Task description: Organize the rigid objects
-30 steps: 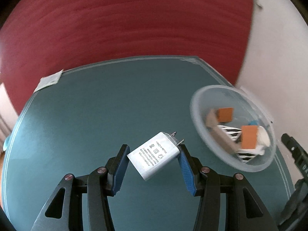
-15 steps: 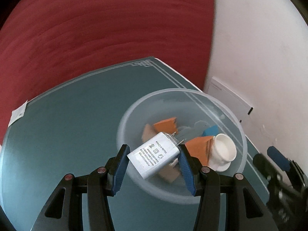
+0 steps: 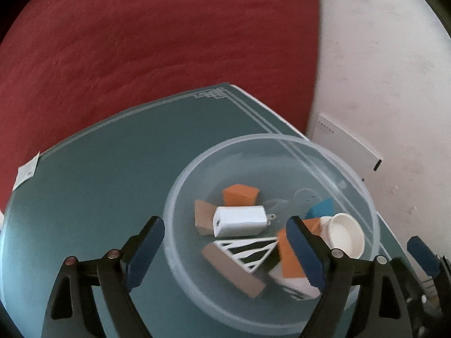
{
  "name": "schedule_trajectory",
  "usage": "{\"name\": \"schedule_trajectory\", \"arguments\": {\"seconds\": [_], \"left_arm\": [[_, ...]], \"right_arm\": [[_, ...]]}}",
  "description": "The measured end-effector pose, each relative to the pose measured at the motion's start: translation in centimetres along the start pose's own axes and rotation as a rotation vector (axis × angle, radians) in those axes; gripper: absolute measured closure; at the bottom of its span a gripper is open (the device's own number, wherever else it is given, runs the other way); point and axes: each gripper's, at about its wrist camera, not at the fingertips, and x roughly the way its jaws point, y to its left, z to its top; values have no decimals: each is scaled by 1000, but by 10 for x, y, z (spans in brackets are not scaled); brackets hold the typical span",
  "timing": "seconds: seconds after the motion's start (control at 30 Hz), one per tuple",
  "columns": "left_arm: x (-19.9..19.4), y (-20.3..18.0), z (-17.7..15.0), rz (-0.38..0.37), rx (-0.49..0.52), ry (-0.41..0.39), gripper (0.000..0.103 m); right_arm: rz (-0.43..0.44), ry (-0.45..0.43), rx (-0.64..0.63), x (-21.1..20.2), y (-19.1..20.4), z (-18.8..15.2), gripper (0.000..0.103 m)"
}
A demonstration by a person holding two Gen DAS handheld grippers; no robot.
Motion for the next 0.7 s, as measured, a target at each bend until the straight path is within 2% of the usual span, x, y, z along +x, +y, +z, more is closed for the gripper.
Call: {"name": "schedule_trajectory", "arguments": {"seconds": [0.13,0.23,0.33,0.53,0.7], "left_arm": [[-3,8,-5,29,-9,1,12],[-7,10,-12,59,-5,-4,9],[-12,12,-18,103,9,-5,4],[-24,17,-29,161,17,-24,2],[-32,19,-32,195,26,-41,1]], "right_arm": [[0,1,-1,0,1,0,41],[10,12,3,2,1,0,35],[26,35,12,5,0,-1,33],[60,73,0,7,5,-4,22],[68,80,-8,5,7,-7,19]]}}
